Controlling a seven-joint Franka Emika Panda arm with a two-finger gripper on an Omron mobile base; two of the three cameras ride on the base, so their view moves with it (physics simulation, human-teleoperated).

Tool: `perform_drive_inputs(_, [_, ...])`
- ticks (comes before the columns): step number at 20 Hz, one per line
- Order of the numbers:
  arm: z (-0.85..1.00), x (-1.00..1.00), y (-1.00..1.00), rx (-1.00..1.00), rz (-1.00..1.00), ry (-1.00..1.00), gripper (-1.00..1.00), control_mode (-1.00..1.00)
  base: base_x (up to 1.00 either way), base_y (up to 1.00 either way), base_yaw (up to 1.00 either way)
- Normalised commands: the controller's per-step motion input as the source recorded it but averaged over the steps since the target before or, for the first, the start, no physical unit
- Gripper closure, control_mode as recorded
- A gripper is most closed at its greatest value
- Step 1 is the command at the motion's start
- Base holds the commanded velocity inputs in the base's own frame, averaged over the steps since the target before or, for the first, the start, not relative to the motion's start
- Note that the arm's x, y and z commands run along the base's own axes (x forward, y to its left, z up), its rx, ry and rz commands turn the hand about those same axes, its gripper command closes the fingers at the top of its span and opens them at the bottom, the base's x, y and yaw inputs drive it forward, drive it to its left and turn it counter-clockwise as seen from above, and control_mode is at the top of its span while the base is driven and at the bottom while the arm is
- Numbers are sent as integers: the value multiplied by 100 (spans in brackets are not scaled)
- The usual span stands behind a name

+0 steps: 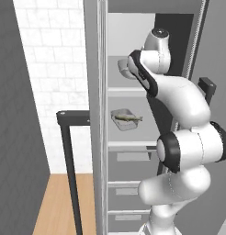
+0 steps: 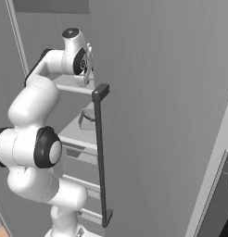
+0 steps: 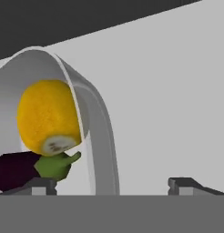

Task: Take the meat container that has the fish and place it on the second highest rack of the freezer. Then take the vegetable container that has the lemon and eggplant and place it on the highest rack of the freezer.

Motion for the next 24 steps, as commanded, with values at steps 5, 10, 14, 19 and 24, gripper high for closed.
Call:
perform_drive_inputs(5, [36,-98,-13,0,0,-28,-100,-100,0,0,0])
perform_drive_inputs(10, [6,-100,2,0,0,-18,-100,-100,0,0,0])
perform_drive_inputs(14, [5,-100,1,0,0,-12,-100,-100,0,0,0])
perform_drive_inputs(19, [10,-100,6,-1,0,0,-100,-100,0,0,0])
perform_drive_inputs(24, [0,-100,6,-2,0,12,-100,-100,0,0,0])
